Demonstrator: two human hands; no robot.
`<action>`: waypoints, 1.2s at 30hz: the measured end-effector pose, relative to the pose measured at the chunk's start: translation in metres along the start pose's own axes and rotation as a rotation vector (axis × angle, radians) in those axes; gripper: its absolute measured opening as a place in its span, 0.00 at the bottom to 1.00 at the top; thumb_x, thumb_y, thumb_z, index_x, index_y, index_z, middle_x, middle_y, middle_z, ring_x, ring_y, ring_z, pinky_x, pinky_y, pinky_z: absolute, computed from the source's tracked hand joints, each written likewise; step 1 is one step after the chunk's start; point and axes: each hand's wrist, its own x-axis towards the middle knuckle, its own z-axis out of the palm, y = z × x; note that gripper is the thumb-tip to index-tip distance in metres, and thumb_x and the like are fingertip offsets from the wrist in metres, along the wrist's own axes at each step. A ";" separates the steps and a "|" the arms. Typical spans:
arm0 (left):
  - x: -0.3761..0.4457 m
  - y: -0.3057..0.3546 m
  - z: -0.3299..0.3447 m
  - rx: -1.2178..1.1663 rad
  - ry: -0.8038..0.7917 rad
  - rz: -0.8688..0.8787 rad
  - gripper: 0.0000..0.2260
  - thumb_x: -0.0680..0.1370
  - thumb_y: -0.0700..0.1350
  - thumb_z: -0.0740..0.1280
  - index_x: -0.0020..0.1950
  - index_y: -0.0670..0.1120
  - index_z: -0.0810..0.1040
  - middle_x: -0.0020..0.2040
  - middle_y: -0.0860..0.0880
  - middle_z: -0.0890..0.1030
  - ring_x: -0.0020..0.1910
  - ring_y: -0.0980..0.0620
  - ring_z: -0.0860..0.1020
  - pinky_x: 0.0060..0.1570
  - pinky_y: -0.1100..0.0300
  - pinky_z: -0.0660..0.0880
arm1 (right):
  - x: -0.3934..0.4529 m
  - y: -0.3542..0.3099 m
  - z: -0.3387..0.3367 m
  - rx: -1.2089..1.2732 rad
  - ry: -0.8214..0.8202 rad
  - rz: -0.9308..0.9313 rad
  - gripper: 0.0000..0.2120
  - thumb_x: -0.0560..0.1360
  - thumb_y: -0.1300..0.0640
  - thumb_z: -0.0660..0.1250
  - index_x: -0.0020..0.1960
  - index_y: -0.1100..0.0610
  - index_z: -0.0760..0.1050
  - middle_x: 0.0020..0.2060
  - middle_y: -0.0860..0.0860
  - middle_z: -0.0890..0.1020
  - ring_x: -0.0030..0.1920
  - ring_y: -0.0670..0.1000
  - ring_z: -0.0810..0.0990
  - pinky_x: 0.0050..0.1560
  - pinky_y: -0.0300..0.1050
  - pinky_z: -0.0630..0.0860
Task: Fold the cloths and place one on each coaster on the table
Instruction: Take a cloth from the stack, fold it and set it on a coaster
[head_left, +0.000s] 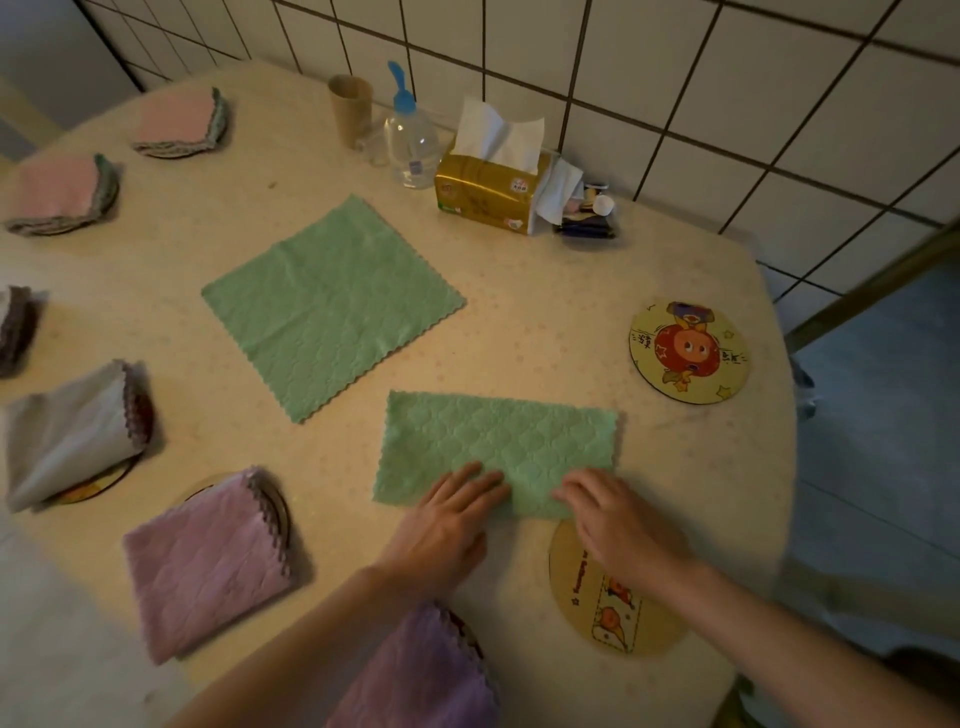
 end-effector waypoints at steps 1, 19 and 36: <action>-0.006 0.001 0.005 0.036 -0.027 -0.030 0.28 0.73 0.49 0.58 0.74 0.50 0.64 0.75 0.51 0.65 0.75 0.46 0.59 0.72 0.47 0.59 | -0.006 0.000 0.007 -0.087 -0.030 -0.074 0.24 0.67 0.68 0.67 0.62 0.55 0.73 0.56 0.49 0.76 0.56 0.49 0.76 0.59 0.42 0.75; -0.047 -0.028 -0.004 -0.054 0.045 -0.323 0.25 0.77 0.53 0.54 0.70 0.43 0.71 0.72 0.44 0.69 0.73 0.42 0.64 0.71 0.47 0.61 | 0.004 0.003 -0.010 -0.236 -0.157 -0.160 0.31 0.58 0.77 0.68 0.57 0.56 0.73 0.51 0.49 0.75 0.52 0.49 0.75 0.47 0.36 0.74; -0.037 0.064 0.002 -0.156 -0.176 -0.077 0.27 0.78 0.46 0.64 0.75 0.55 0.61 0.76 0.53 0.61 0.76 0.52 0.57 0.75 0.58 0.51 | -0.036 -0.041 -0.025 0.274 -0.068 0.005 0.18 0.75 0.68 0.58 0.61 0.54 0.74 0.53 0.46 0.79 0.53 0.42 0.76 0.54 0.35 0.73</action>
